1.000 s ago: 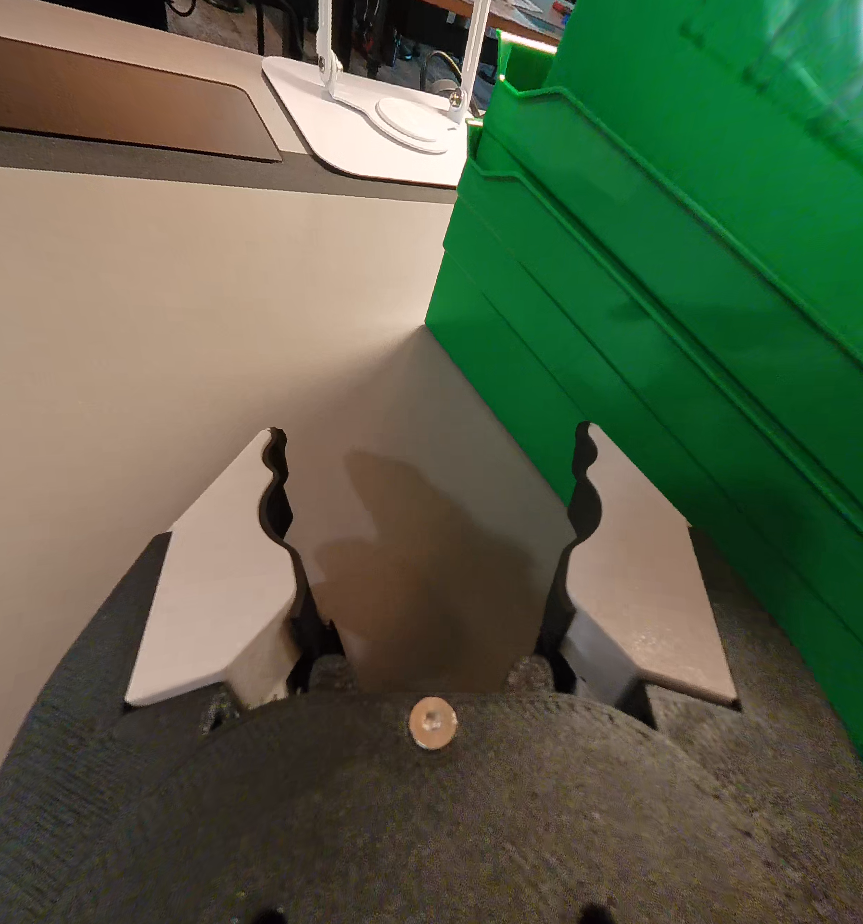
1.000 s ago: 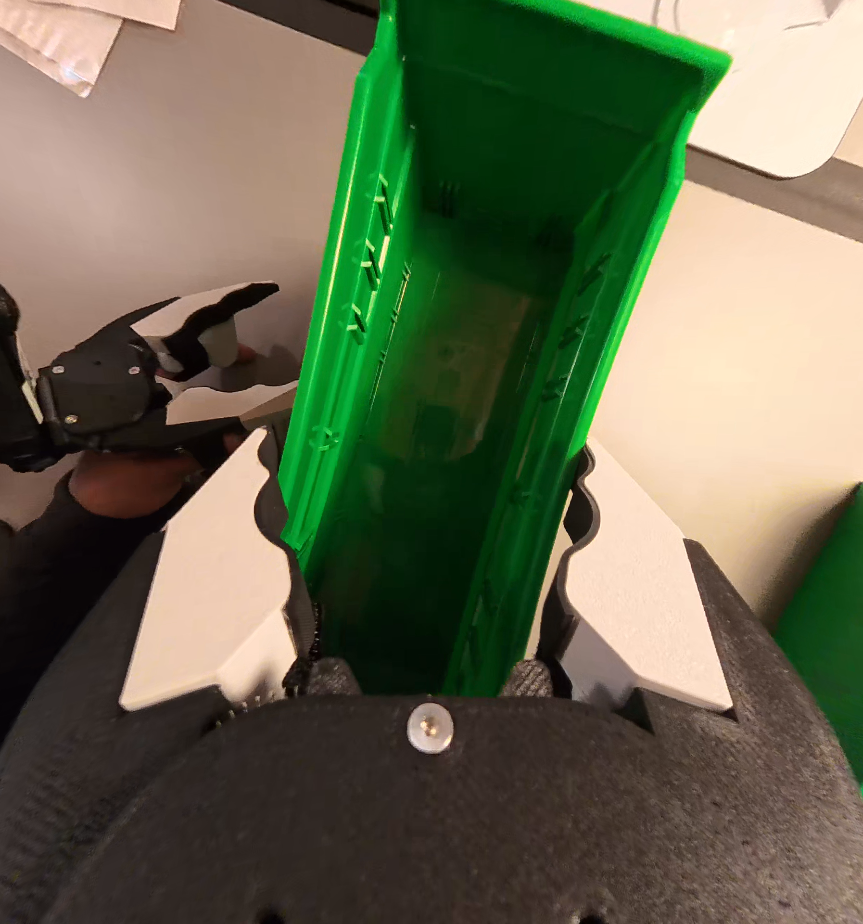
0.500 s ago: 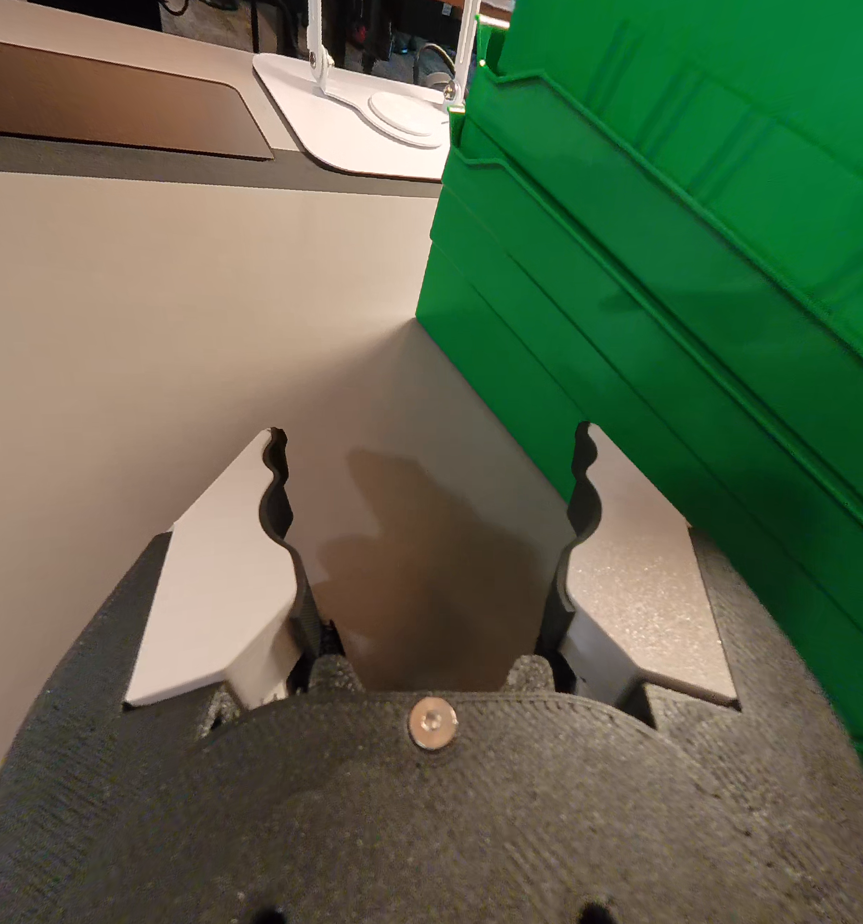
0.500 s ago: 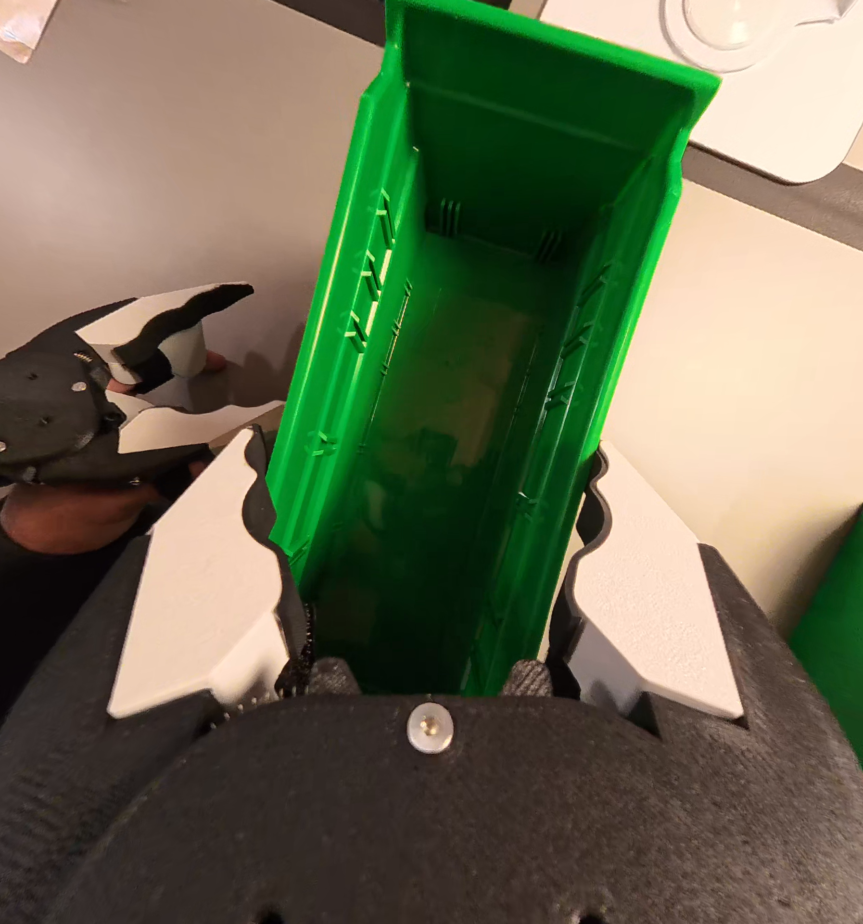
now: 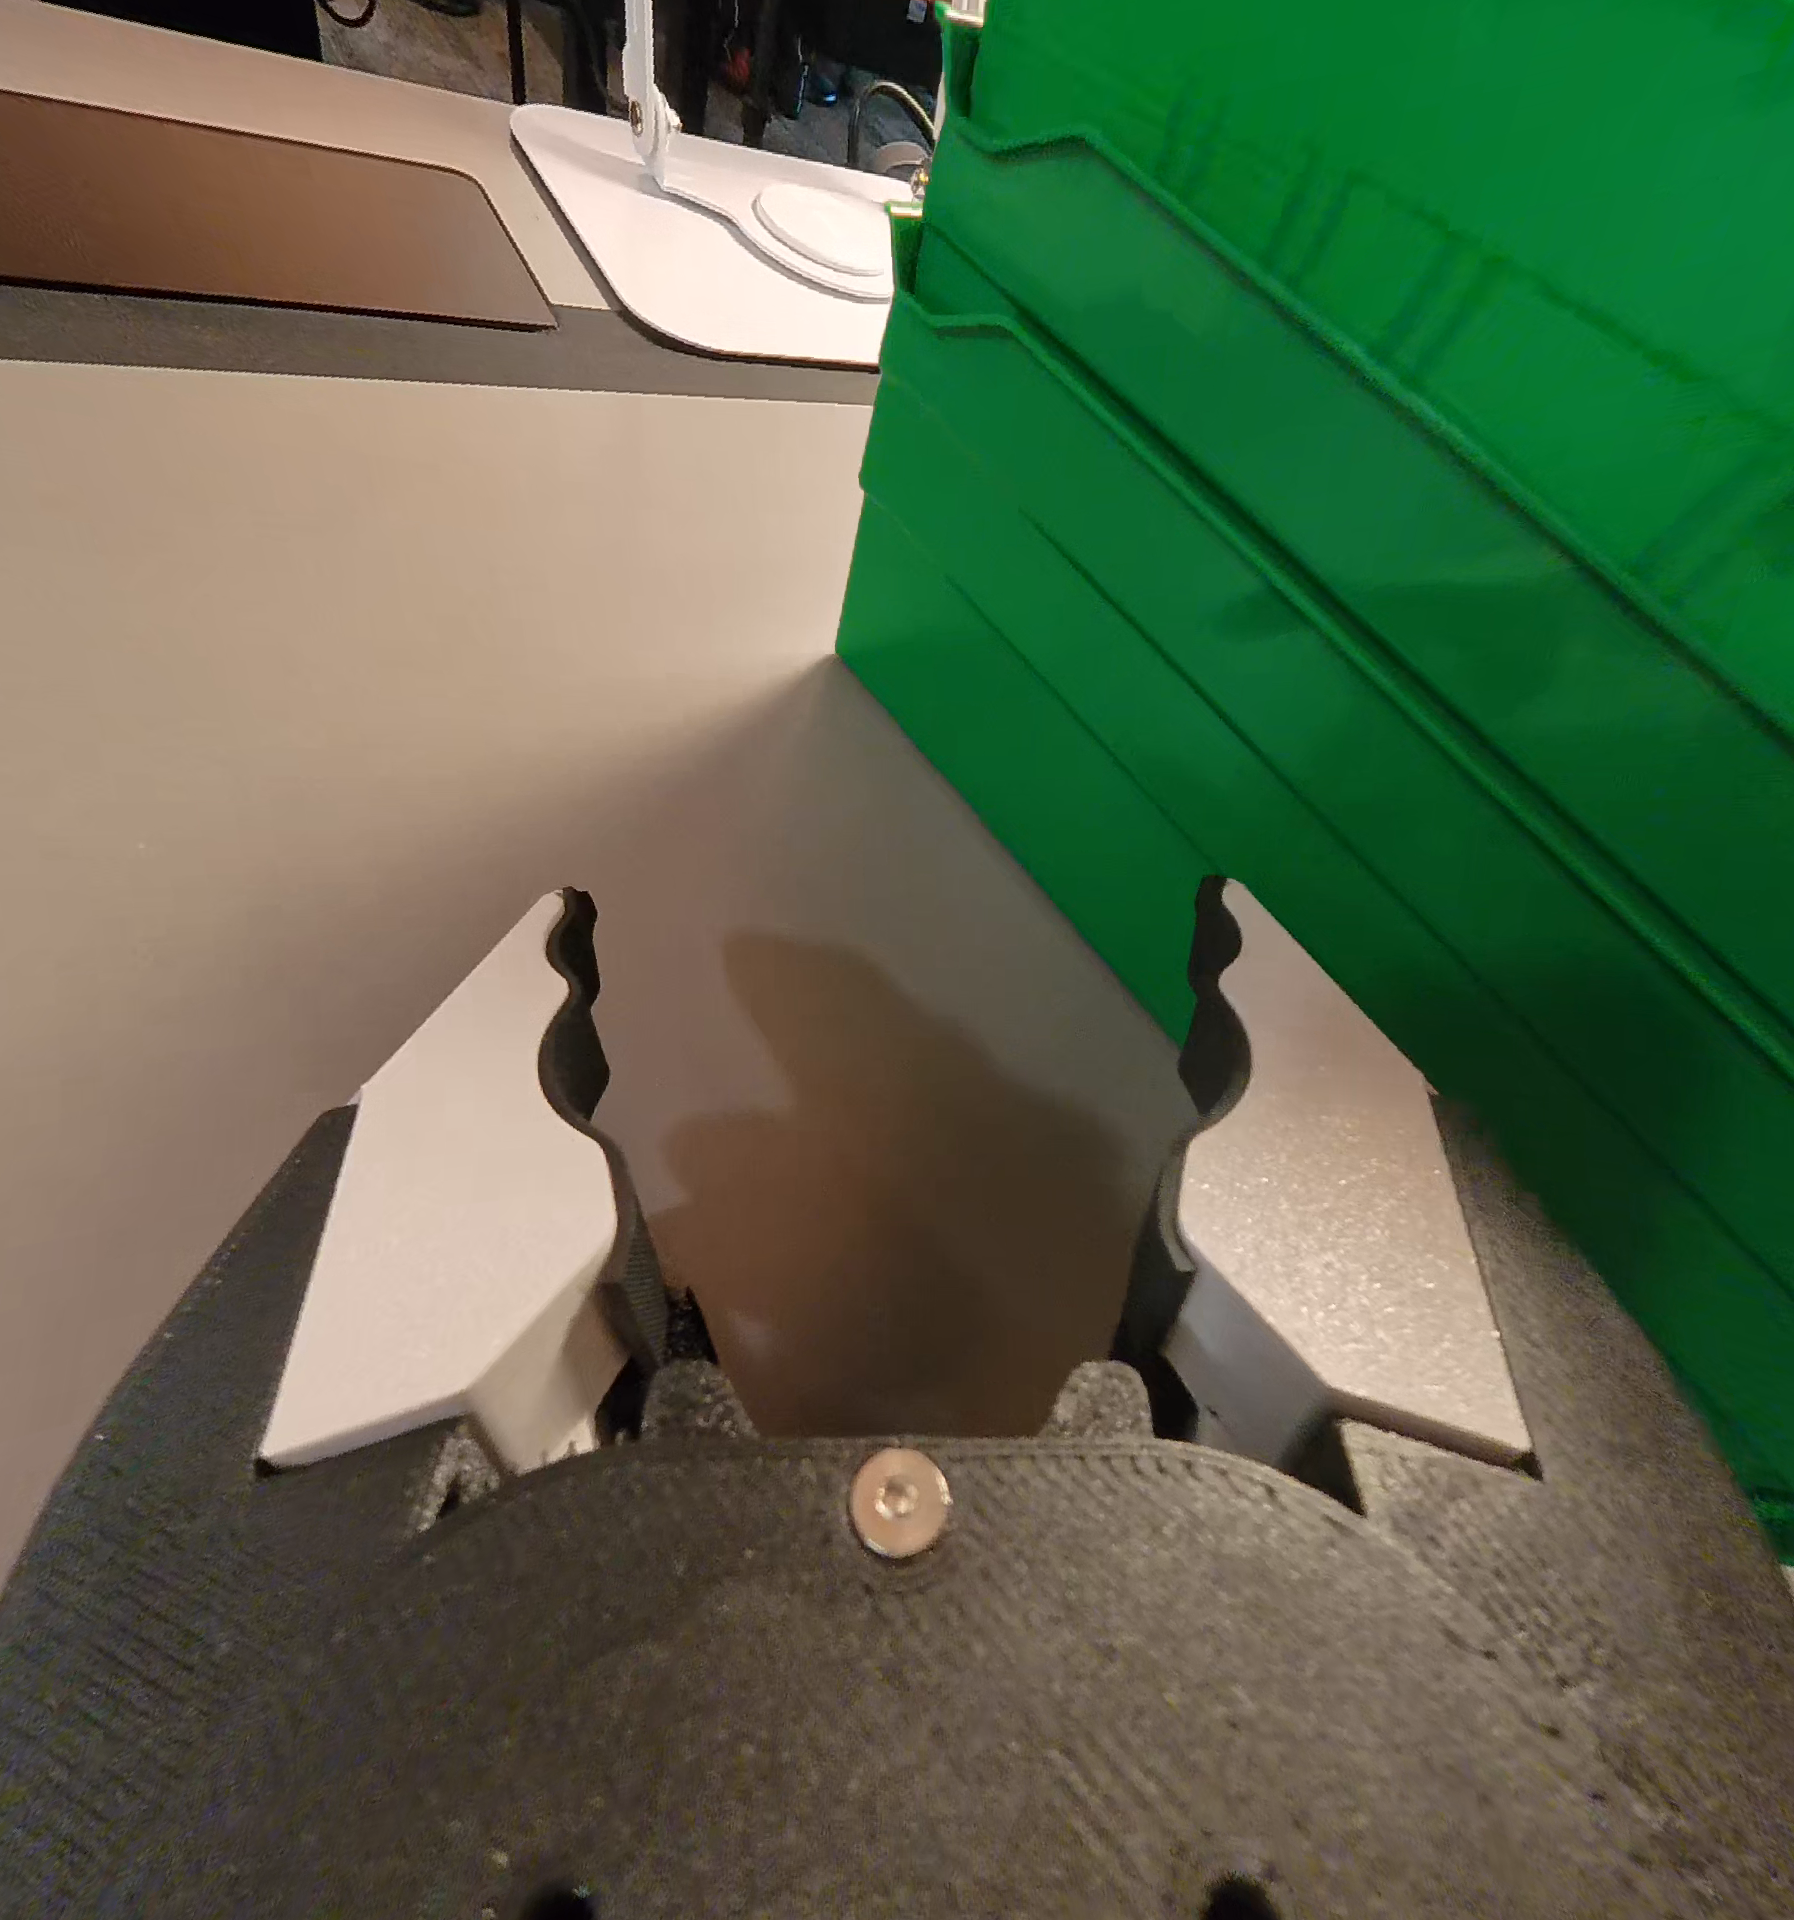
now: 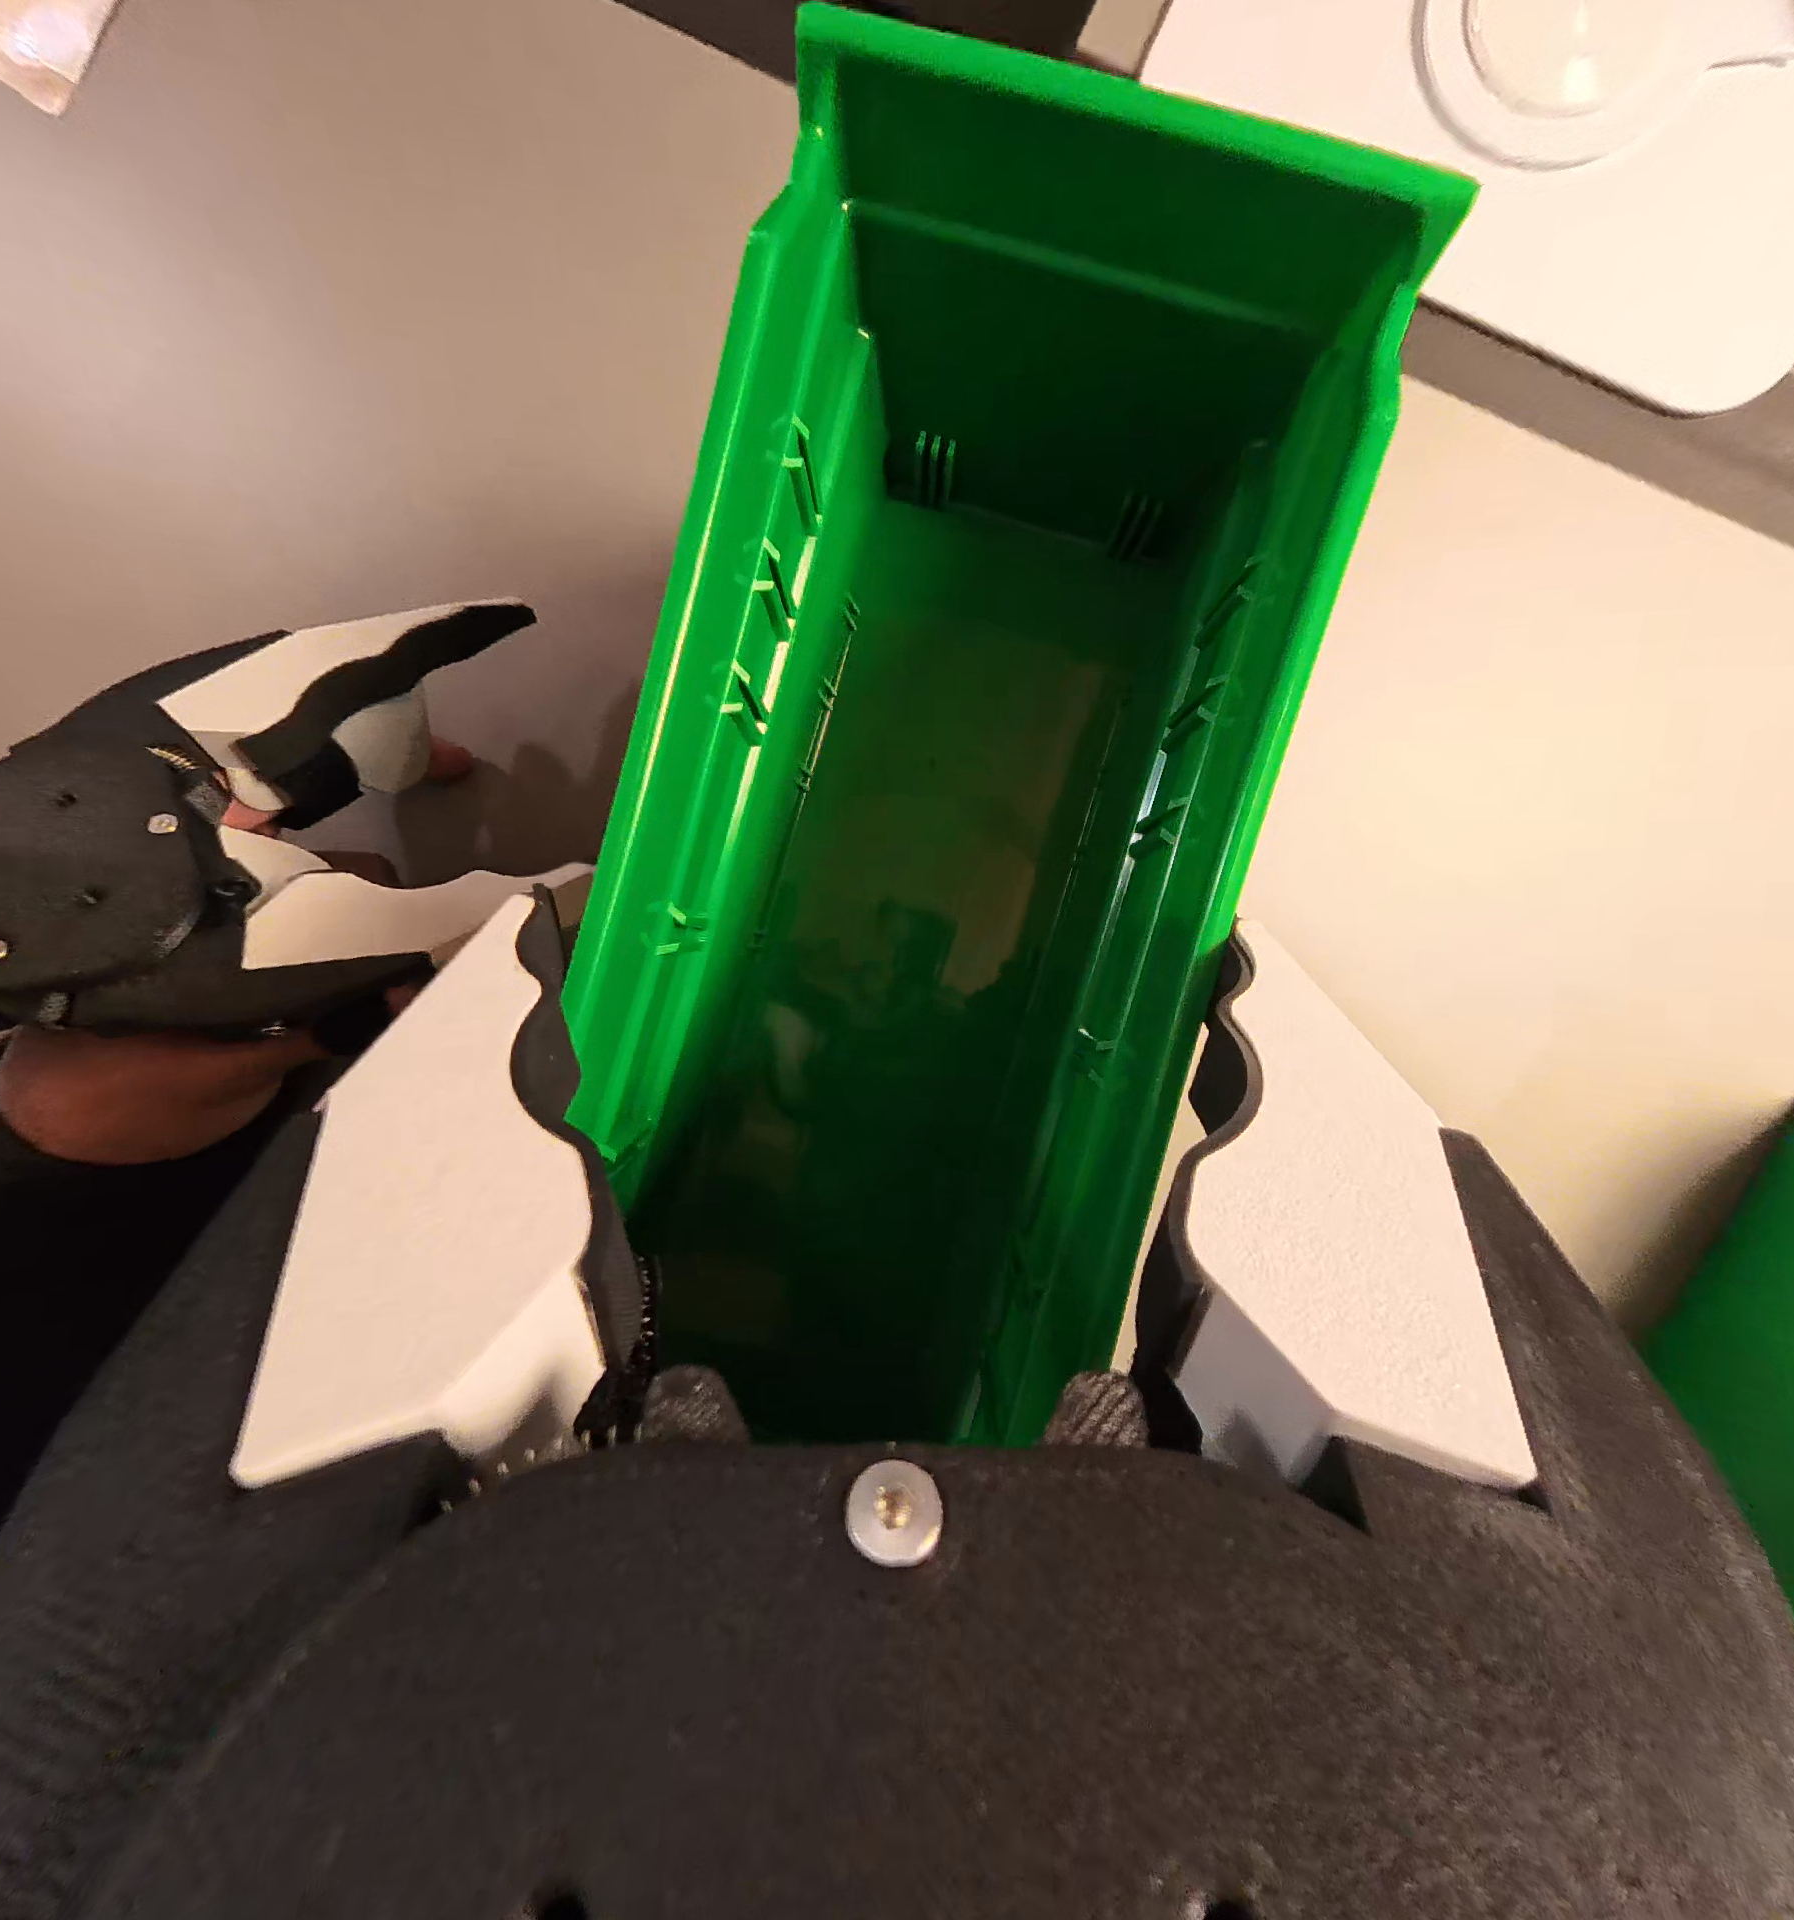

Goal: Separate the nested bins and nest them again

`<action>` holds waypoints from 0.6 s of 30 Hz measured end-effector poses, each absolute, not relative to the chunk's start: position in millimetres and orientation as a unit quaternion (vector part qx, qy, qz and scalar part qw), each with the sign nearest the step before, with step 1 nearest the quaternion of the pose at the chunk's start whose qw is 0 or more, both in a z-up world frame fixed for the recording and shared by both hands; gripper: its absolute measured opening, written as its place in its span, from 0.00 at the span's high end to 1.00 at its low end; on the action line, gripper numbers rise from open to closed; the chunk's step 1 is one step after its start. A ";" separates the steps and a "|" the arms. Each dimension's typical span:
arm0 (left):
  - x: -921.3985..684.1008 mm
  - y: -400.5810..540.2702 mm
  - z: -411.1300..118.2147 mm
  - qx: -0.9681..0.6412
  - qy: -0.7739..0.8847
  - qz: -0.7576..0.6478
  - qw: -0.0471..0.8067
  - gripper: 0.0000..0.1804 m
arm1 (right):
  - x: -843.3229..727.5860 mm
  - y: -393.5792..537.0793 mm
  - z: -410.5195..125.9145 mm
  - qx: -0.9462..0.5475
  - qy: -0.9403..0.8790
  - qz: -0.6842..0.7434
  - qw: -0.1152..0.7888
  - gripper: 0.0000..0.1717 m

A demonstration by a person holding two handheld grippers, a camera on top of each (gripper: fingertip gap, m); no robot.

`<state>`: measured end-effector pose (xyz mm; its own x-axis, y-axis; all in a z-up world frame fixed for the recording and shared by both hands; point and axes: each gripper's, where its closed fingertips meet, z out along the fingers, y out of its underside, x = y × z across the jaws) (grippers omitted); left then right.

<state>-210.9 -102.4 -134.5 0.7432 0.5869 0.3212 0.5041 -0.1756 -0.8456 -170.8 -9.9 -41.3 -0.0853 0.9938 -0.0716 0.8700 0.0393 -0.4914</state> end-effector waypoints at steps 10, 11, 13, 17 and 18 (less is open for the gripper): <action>-210.7 -102.3 -134.5 -0.765 -0.356 0.036 0.535 0.37 | -171.1 -10.8 -54.8 -0.649 -0.716 0.210 0.152 0.27; -210.7 -102.4 -134.4 -0.765 -0.357 0.035 0.535 0.37 | -170.5 -10.9 -54.7 -0.647 -0.718 0.208 0.152 0.27; -210.4 -102.3 -134.2 -0.765 -0.356 0.033 0.536 0.37 | -167.9 -11.4 -54.3 -0.643 -0.723 0.206 0.149 0.26; -208.9 -101.2 -134.2 -0.768 -0.350 0.036 0.535 0.37 | -163.3 -10.4 -41.5 -0.627 -0.722 0.243 0.164 0.25; -208.6 -100.9 -134.2 -0.769 -0.348 0.037 0.534 0.37 | -160.6 -12.1 -35.4 -0.622 -0.720 0.260 0.162 0.25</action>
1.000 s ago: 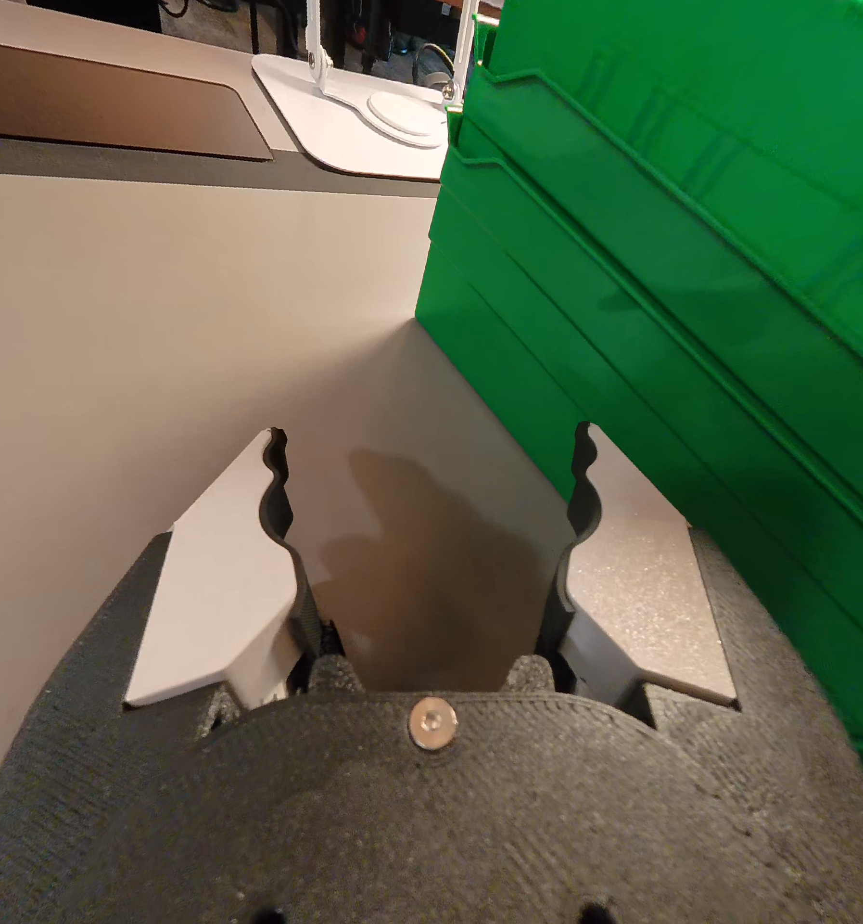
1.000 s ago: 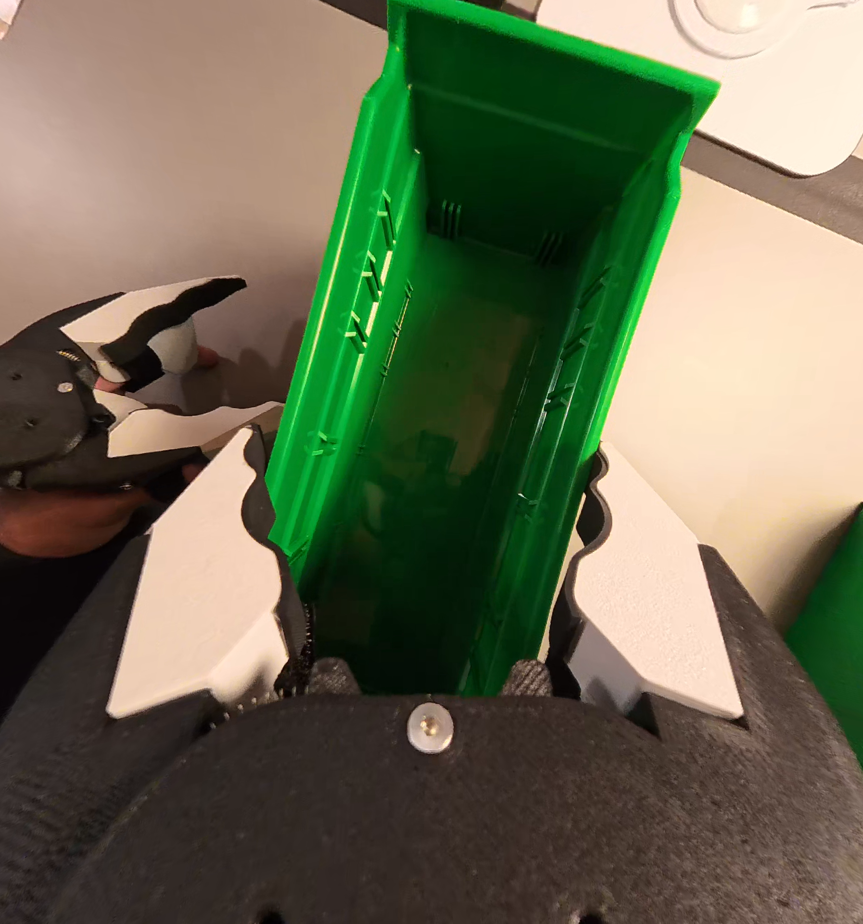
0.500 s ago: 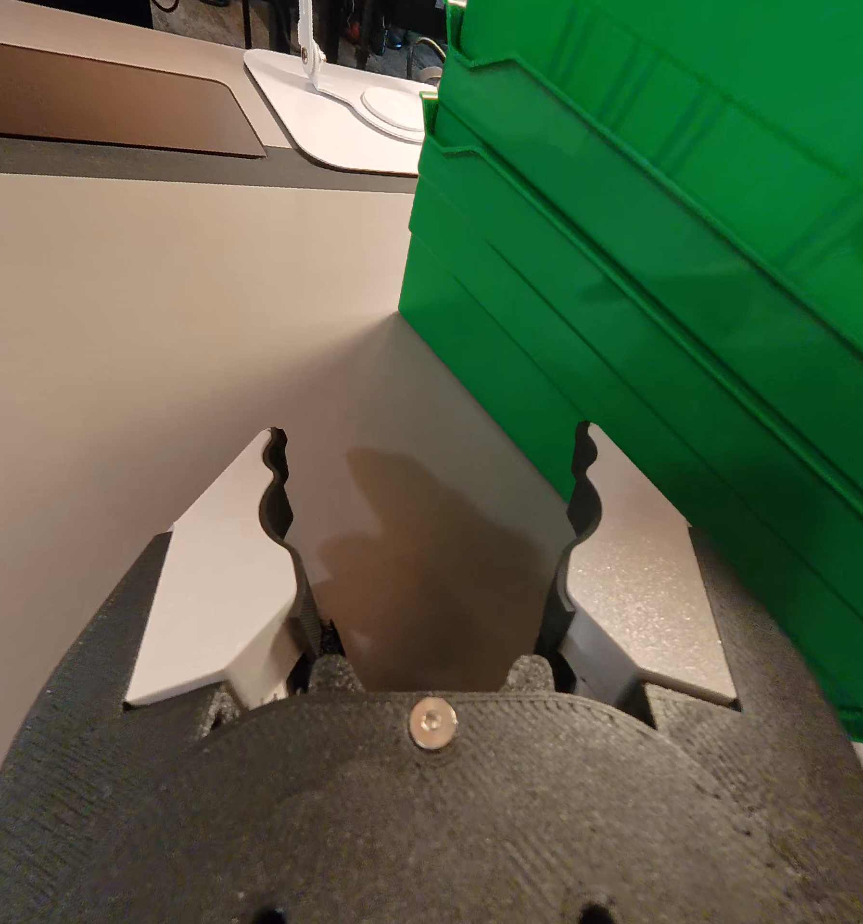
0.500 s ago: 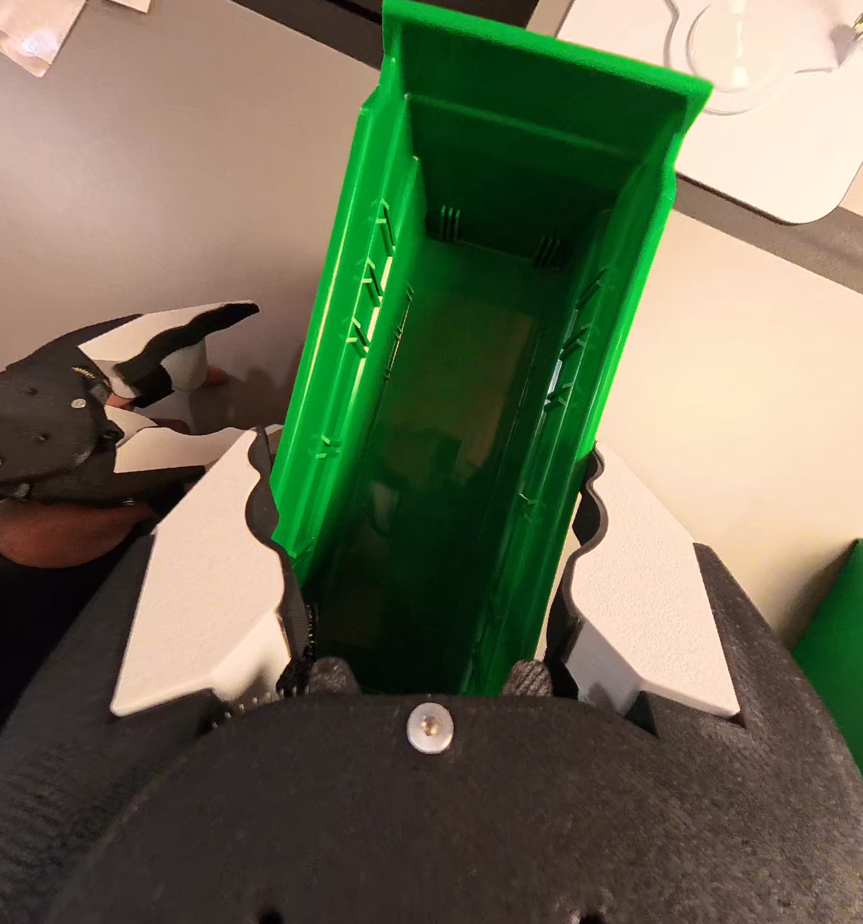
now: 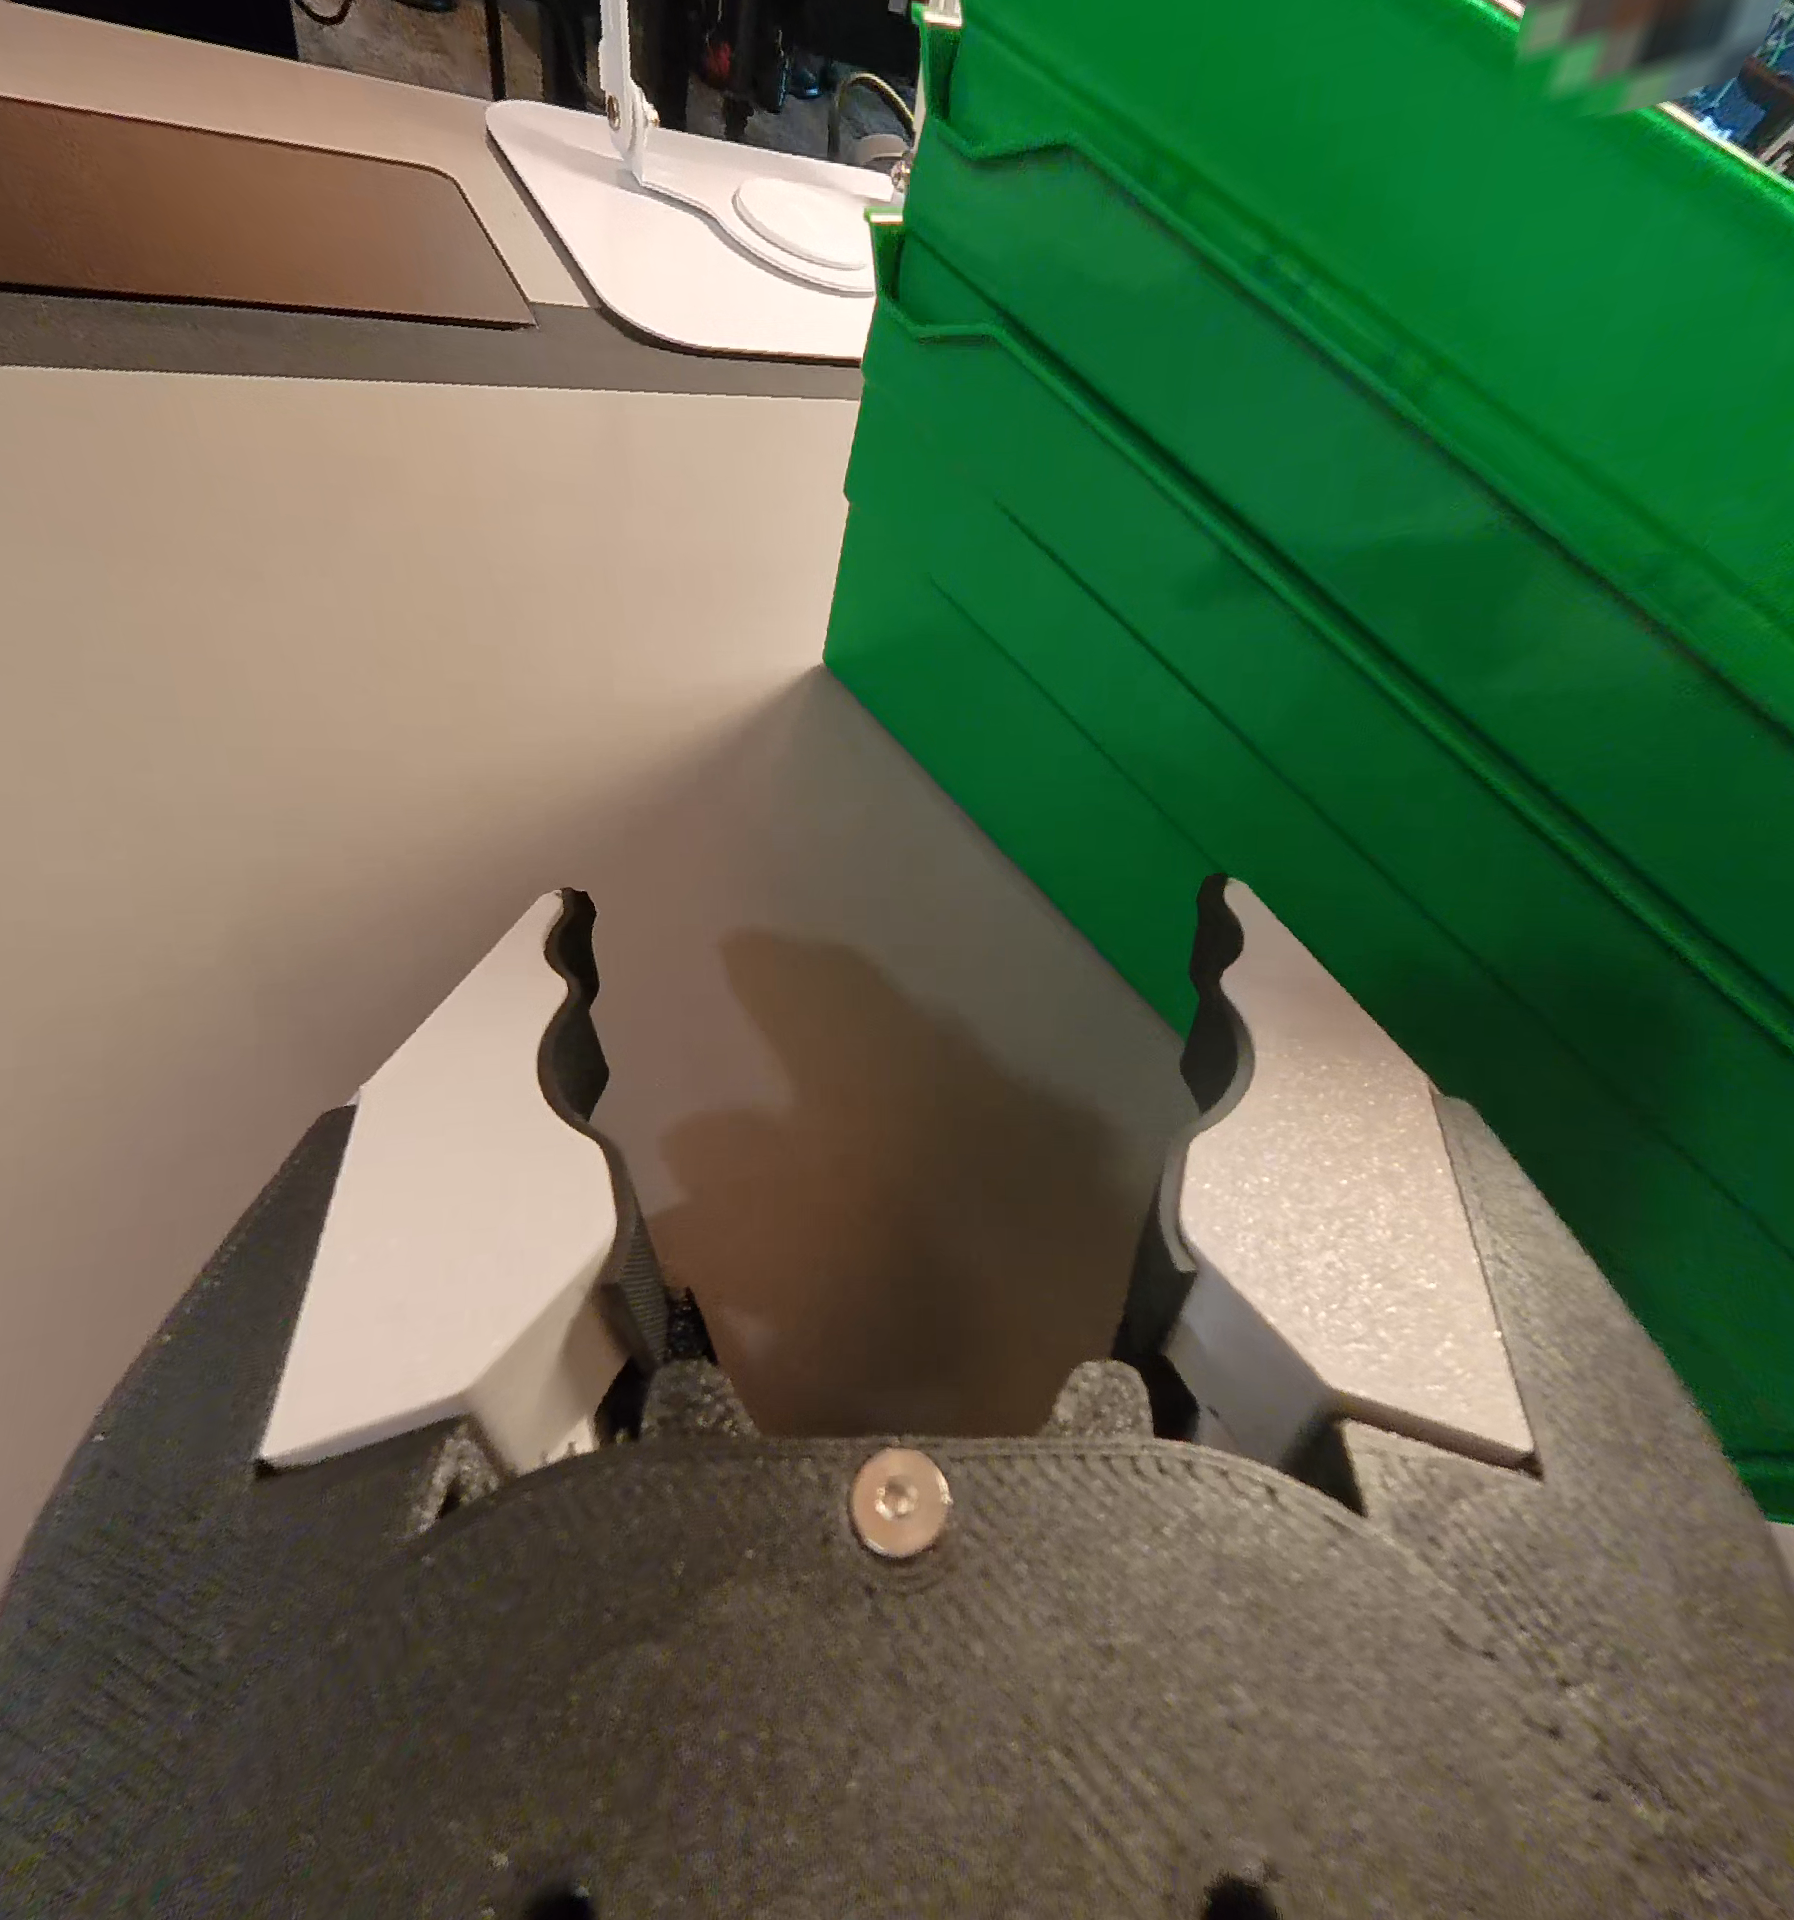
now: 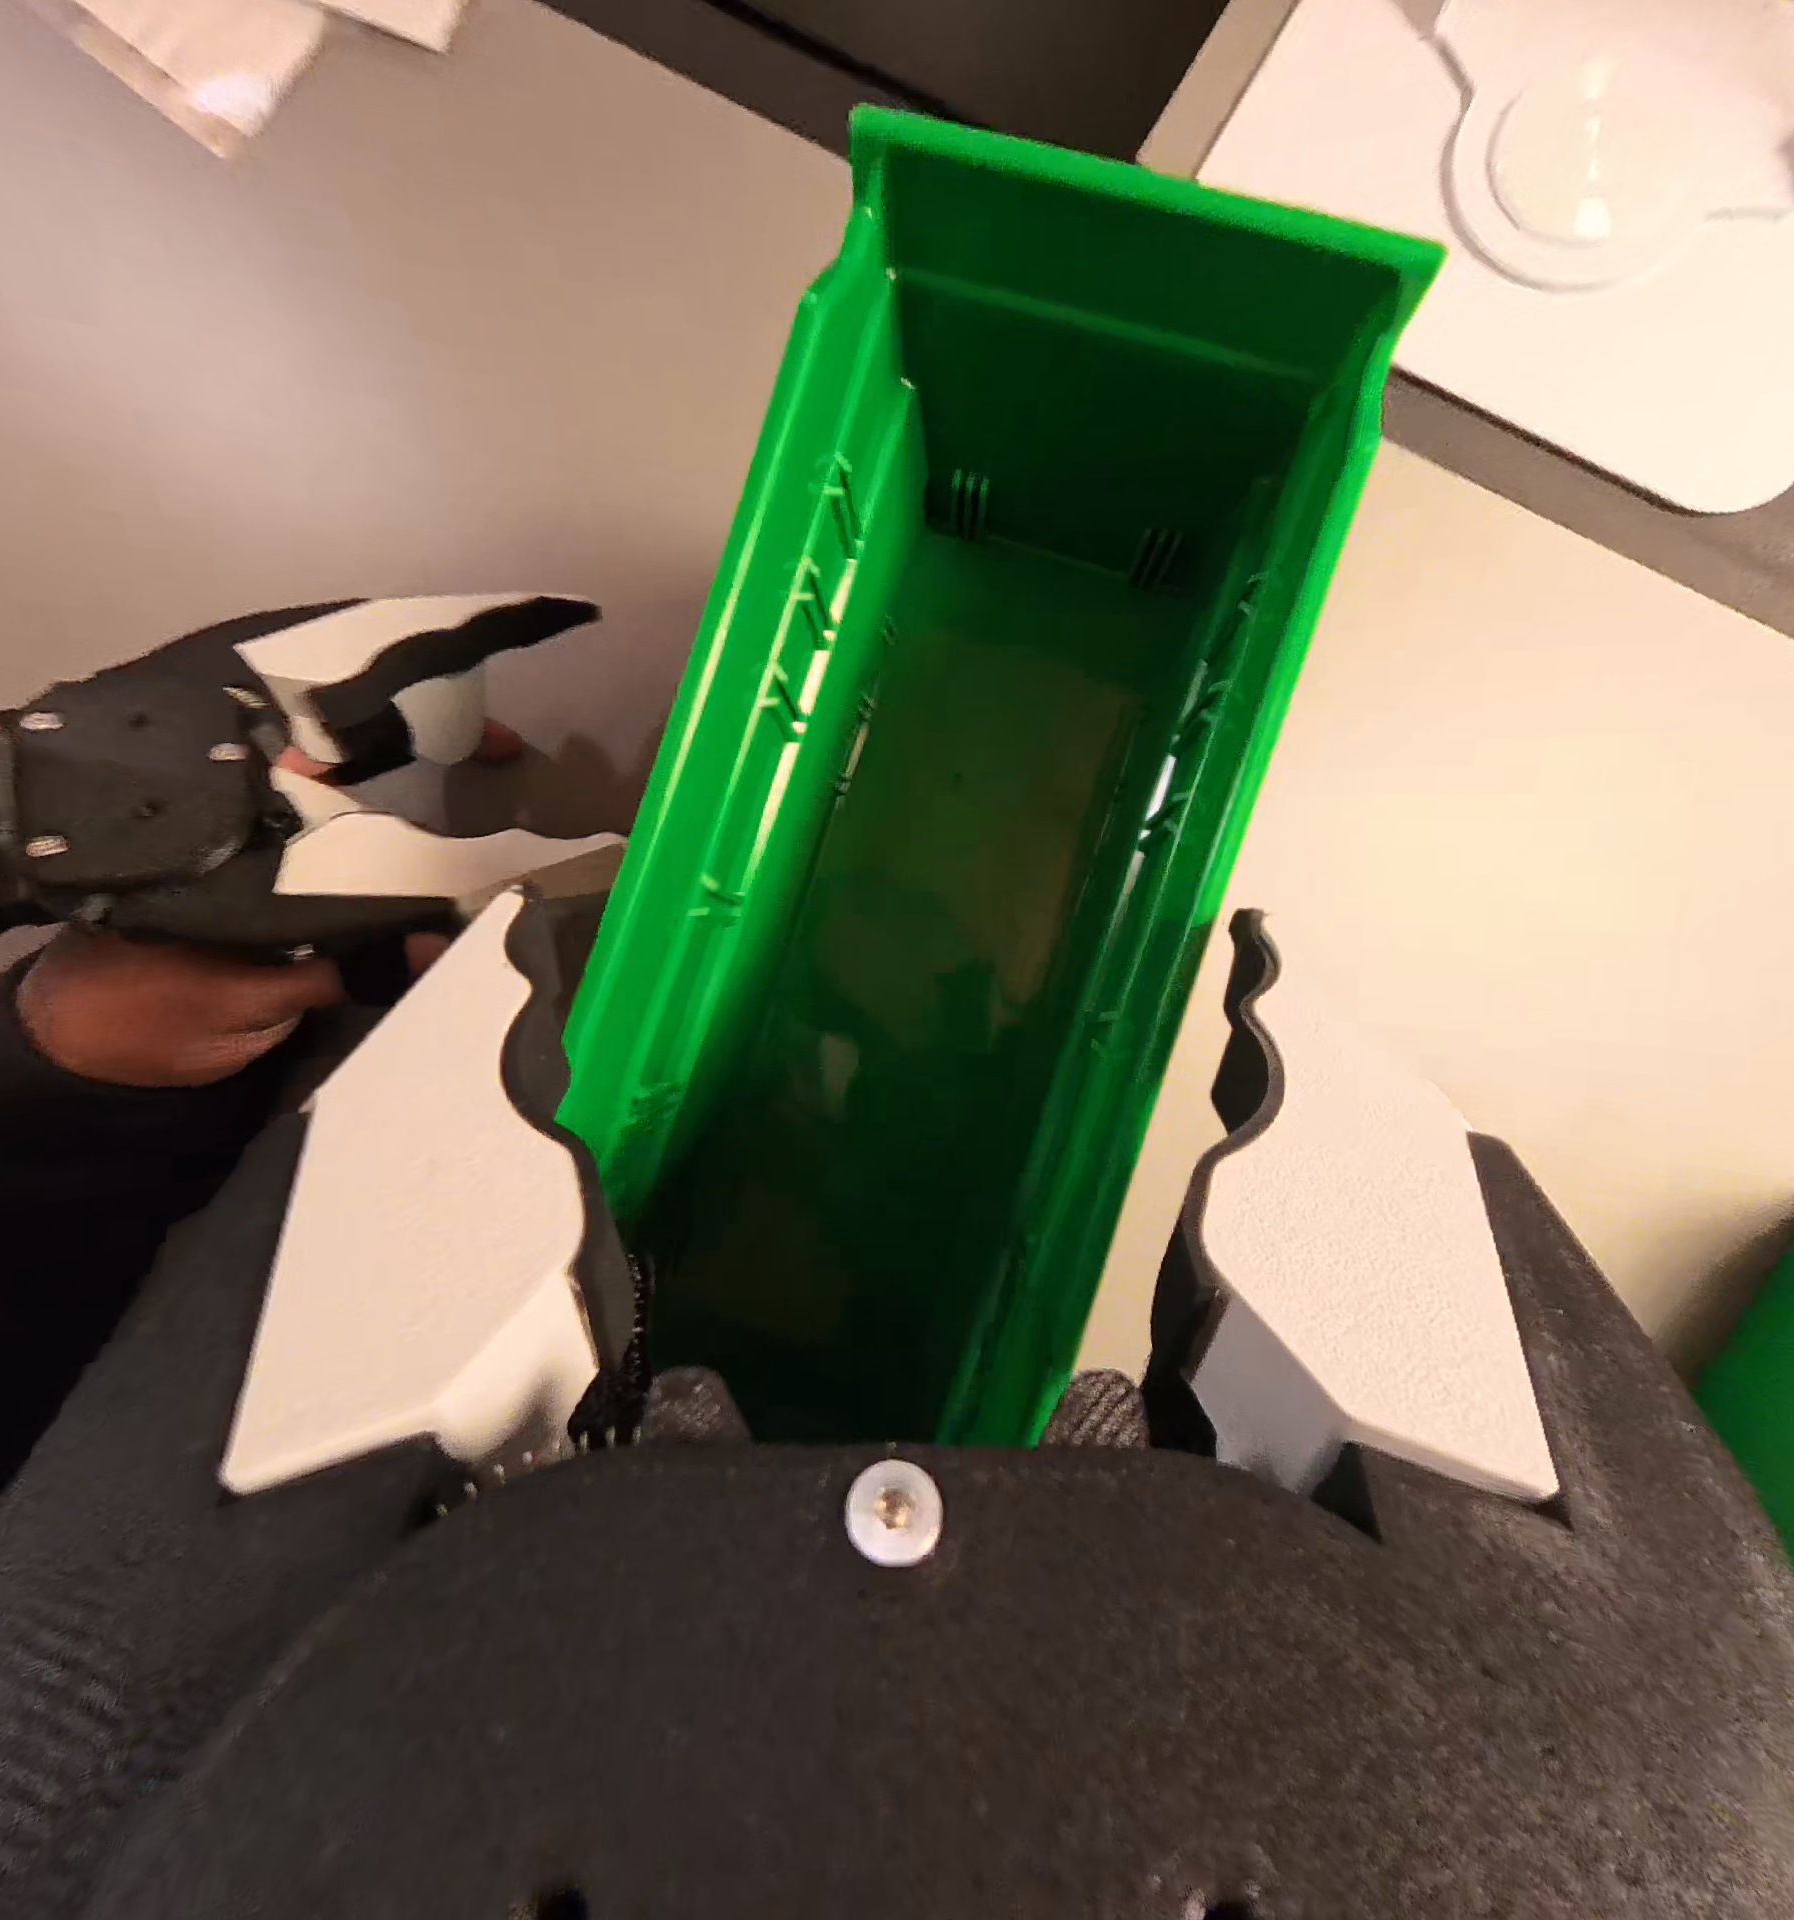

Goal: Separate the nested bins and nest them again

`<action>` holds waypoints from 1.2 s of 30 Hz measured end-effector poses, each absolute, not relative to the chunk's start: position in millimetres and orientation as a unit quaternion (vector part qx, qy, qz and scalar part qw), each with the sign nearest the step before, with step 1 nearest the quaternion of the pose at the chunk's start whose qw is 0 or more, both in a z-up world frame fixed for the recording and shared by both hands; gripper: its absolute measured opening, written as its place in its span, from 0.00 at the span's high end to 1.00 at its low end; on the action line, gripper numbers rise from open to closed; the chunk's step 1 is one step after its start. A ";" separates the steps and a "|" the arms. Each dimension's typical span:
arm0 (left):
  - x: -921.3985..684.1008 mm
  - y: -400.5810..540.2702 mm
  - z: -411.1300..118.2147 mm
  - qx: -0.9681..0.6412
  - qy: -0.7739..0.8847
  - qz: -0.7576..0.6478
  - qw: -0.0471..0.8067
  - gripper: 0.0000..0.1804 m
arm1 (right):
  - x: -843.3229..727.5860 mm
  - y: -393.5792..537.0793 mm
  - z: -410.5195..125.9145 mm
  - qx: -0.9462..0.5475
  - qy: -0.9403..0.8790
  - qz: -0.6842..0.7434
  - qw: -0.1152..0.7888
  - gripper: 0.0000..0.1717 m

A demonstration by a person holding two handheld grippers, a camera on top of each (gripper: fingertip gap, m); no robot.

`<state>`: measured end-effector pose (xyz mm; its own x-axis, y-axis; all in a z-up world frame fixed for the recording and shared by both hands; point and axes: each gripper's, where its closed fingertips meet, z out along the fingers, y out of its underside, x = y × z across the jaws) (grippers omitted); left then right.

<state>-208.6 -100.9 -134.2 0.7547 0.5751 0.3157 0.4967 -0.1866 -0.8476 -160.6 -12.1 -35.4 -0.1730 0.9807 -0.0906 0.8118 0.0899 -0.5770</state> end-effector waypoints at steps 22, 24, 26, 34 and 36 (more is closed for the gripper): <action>-160.9 -94.5 -148.6 -0.846 -0.231 -0.035 0.479 0.37 | 5.3 278.8 -77.9 -0.735 -0.618 0.184 0.209 0.20; -162.0 -95.0 -148.2 -0.844 -0.235 -0.036 0.482 0.38 | 2.9 277.6 -90.3 -0.734 -0.627 0.177 0.193 0.20; -162.8 -95.3 -147.7 -0.841 -0.238 -0.039 0.484 0.39 | 1.9 275.3 -102.1 -0.731 -0.639 0.163 0.176 0.19; -162.8 -94.6 -149.1 -0.845 -0.236 -0.031 0.479 0.39 | 0.4 279.1 -116.1 -0.735 -0.644 0.154 0.144 0.24; -163.1 -94.6 -149.2 -0.844 -0.237 -0.030 0.479 0.39 | 0.7 279.7 -114.5 -0.734 -0.646 0.154 0.143 0.28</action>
